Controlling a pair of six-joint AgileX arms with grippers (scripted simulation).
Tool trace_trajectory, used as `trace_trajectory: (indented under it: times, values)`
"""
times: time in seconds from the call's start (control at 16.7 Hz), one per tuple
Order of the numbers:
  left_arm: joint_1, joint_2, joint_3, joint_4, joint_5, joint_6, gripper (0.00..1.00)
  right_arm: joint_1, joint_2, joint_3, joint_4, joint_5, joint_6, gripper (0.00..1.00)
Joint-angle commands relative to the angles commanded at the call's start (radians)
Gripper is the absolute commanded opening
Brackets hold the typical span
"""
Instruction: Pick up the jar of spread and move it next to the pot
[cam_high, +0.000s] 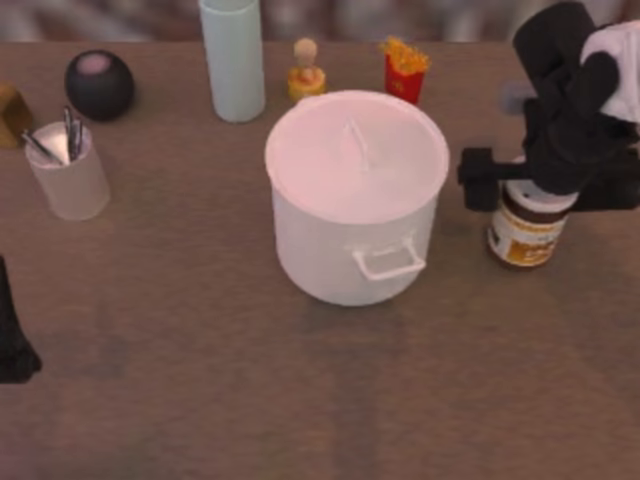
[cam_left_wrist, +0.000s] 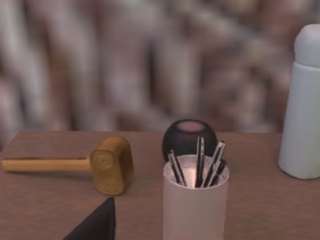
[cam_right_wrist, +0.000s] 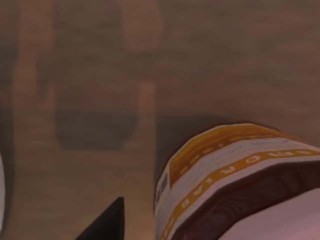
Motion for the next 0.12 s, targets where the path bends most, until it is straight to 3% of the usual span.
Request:
trace_trajectory:
  times: [0.12]
  values:
    - [0.0, 0.0, 0.0, 0.0, 0.0, 0.0, 1.0, 0.0, 0.0, 0.0, 0.0, 0.0, 0.0, 1.0]
